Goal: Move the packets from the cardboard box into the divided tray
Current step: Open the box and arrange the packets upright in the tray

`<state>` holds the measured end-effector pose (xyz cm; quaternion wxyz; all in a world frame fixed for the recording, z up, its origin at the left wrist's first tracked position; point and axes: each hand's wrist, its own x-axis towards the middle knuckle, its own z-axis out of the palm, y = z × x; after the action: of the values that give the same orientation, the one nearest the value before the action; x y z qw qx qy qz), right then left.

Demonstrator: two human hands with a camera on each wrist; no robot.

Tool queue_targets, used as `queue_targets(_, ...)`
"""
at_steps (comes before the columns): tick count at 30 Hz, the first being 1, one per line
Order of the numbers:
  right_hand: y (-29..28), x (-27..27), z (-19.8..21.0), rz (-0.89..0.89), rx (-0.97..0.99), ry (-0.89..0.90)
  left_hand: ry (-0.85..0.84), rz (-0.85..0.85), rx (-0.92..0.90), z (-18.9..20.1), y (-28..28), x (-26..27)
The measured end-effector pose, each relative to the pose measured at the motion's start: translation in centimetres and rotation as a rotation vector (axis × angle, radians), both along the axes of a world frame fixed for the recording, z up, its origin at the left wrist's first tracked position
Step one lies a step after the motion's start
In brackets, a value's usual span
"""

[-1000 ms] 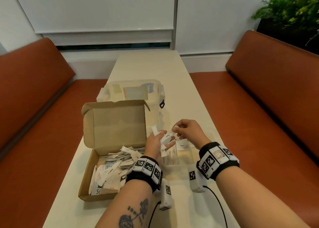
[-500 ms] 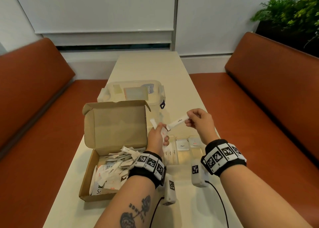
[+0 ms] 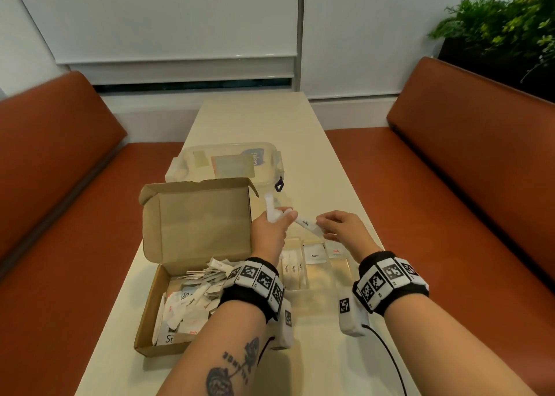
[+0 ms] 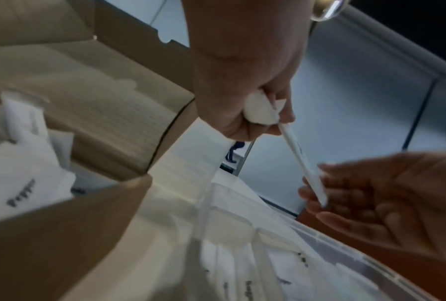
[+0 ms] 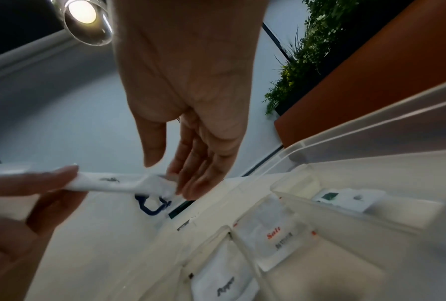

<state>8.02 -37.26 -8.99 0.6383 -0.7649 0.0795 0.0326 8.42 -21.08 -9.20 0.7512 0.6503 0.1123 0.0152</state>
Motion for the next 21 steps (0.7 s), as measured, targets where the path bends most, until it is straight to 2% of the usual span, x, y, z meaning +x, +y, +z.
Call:
queue_targets(3,0.4,-0.1,0.7,0.108,-0.101,-0.062,0.004,-0.052,0.090,-0.3,0.1,0.0)
queue_targets(6,1.1,-0.2,1.1,0.230,-0.167,-0.062,0.001,-0.059,0.102,-0.3,-0.1,-0.1)
queue_targets(8,1.4,-0.1,1.1,0.224,-0.200,-0.064,0.000,-0.048,0.077,-0.3,-0.1,-0.1)
queue_targets(11,1.6,0.0,1.3,0.126,-0.067,-0.099,0.037,-0.071,0.025,-0.2,-0.2,-0.2)
queue_targets(15,1.9,-0.1,1.4,0.100,0.035,-0.096,0.095,-0.167,-0.082,-0.4,-0.1,-0.6)
queue_targets(21,2.1,-0.3,1.8,0.105,0.072,-0.081,0.105,-0.240,-0.036,-0.6,0.2,-0.9)
